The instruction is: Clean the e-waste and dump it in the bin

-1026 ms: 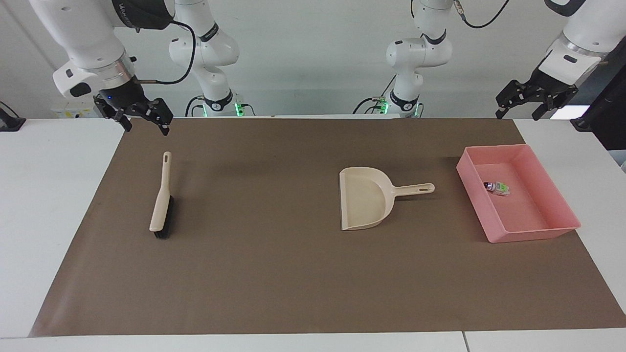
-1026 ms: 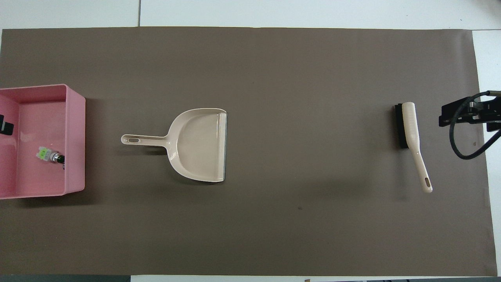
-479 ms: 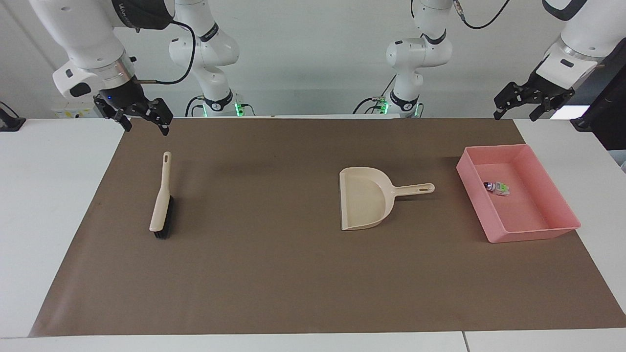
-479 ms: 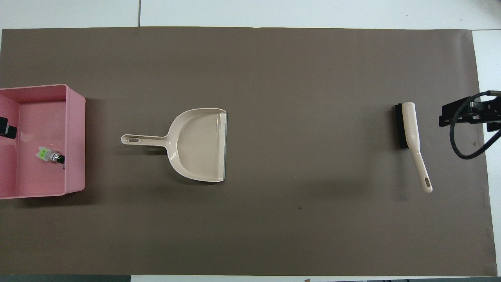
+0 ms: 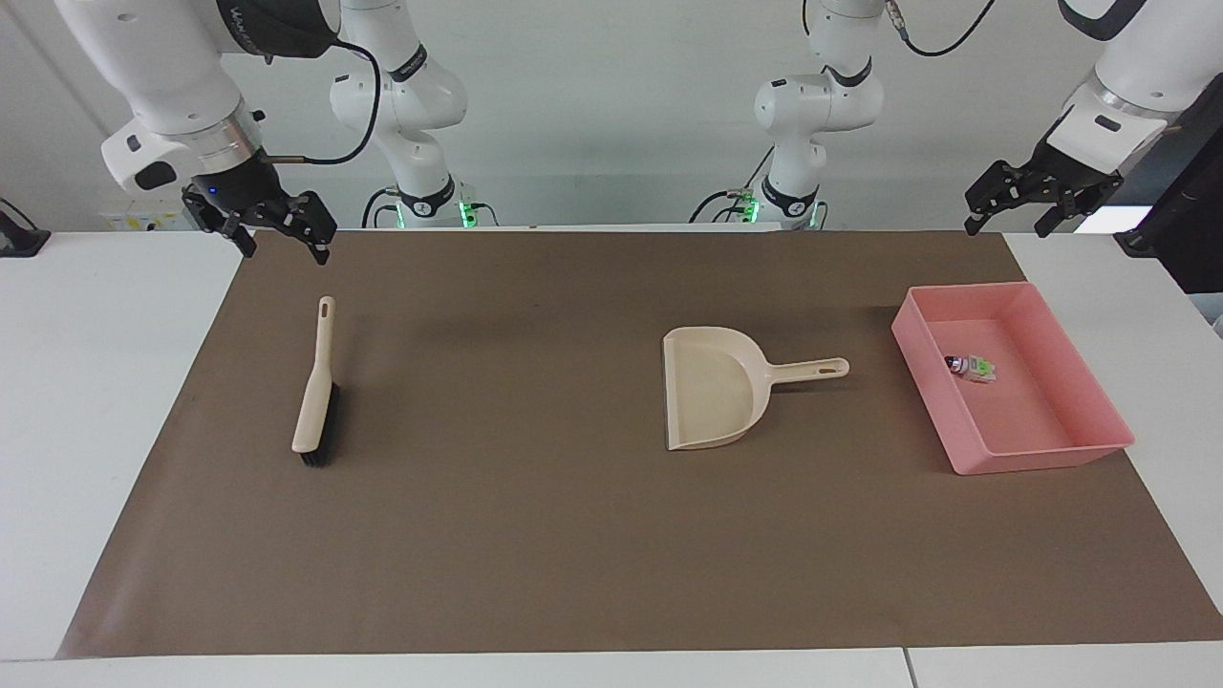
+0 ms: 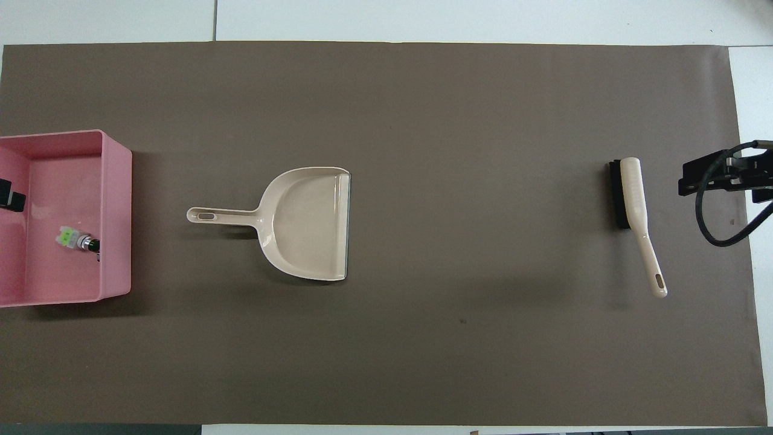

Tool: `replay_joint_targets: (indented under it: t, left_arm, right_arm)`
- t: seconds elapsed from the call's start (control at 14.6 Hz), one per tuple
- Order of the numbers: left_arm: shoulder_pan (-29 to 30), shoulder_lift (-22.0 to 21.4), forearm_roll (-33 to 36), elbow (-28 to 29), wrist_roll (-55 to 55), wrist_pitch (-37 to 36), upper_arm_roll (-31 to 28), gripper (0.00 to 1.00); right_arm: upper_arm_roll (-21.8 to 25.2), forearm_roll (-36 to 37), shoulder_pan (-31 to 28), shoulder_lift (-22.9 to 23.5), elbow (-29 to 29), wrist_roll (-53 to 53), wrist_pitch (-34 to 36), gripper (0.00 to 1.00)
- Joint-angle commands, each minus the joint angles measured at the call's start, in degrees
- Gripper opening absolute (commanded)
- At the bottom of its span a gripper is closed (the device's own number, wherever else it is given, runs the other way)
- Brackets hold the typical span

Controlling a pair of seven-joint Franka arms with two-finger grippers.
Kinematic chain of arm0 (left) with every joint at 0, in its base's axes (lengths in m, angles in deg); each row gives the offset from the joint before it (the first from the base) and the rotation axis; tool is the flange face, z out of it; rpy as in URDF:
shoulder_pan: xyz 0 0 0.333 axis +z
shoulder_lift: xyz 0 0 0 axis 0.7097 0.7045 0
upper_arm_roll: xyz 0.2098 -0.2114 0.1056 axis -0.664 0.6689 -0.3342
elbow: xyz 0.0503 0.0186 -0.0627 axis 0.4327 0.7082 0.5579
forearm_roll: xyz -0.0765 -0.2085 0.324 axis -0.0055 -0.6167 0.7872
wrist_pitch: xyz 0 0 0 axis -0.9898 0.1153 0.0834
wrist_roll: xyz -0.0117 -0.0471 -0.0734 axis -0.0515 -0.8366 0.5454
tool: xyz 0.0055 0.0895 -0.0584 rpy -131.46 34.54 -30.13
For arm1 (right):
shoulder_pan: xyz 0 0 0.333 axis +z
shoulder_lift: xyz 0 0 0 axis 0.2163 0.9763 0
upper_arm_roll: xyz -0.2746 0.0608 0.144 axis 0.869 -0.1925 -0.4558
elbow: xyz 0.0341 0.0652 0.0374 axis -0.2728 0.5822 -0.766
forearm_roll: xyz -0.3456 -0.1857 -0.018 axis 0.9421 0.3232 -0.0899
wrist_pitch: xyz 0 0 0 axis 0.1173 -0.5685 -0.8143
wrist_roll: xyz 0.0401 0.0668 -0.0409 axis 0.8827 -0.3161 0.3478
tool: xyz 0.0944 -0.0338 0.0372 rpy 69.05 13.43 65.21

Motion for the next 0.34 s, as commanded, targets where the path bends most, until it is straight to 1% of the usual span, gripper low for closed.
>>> replay_joint_targets:
  t: [0.0, 0.27]
  left_arm:
    - [0.08, -1.33, 1.01, 1.65, 0.04, 1.65, -0.09, 1.00]
    - [0.08, -1.33, 1.01, 1.65, -0.05, 1.73, -0.09, 1.00]
  right_arm:
    - [-0.26, -0.13, -0.72, -0.16, 0.11, -3.02, -1.47, 0.99]
    - [-0.26, -0.13, -0.81, -0.07, 0.20, -2.94, -2.27, 0.99]
